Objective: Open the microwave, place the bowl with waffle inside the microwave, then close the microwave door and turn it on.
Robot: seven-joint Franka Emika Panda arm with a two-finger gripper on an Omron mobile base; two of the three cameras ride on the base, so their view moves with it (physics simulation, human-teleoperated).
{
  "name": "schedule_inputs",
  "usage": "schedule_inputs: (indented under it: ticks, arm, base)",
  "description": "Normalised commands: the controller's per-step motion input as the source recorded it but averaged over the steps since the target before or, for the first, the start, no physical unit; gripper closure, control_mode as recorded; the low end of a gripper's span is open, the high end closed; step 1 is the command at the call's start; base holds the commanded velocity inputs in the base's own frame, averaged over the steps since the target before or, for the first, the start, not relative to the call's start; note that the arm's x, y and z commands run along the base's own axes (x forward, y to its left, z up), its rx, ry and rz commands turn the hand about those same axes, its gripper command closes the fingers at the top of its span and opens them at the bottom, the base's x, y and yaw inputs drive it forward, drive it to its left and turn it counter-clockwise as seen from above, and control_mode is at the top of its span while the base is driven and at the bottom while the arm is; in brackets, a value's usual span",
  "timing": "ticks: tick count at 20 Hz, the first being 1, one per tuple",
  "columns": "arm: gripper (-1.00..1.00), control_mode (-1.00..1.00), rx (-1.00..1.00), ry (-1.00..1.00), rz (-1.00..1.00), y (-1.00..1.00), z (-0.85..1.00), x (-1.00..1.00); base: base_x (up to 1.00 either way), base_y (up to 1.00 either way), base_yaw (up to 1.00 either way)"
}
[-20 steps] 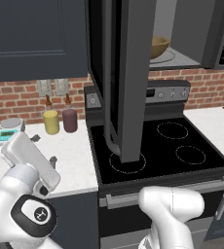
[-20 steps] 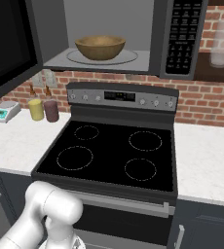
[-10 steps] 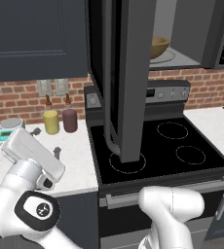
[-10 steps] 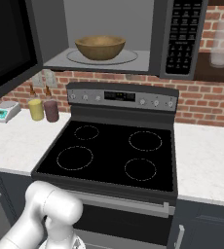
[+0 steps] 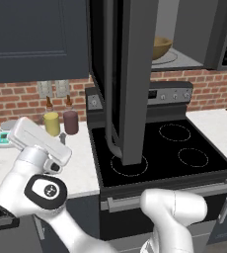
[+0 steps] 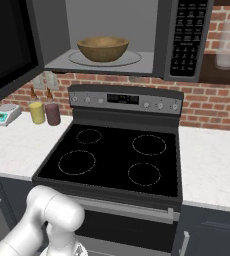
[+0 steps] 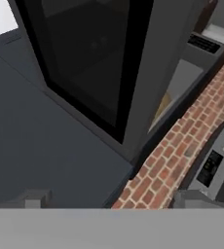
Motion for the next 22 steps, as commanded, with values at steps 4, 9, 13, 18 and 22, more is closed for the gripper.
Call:
schedule_inputs:
  ticks: [4, 9, 13, 18, 22]
  arm:
    - [-1.0, -1.0, 0.02, -0.17, 0.0, -0.39, 0.36, 0.08]
    - [-1.0, -1.0, 0.06, -0.17, 0.0, -0.55, 0.53, 0.0]
    - [-1.0, -1.0, 0.07, -0.13, 0.0, -0.69, 0.61, 0.0]
    - [-1.0, -1.0, 0.09, -0.08, 0.0, -0.72, 0.5, 0.0]
    - [-1.0, -1.0, 0.1, -0.06, 0.0, -0.7, 0.49, 0.0]
  base:
    - [0.0, 0.0, 0.0]
    - [0.0, 0.0, 0.0]
    - [0.0, 0.0, 0.0]
    - [0.0, 0.0, 0.0]
    - [0.0, 0.0, 0.0]
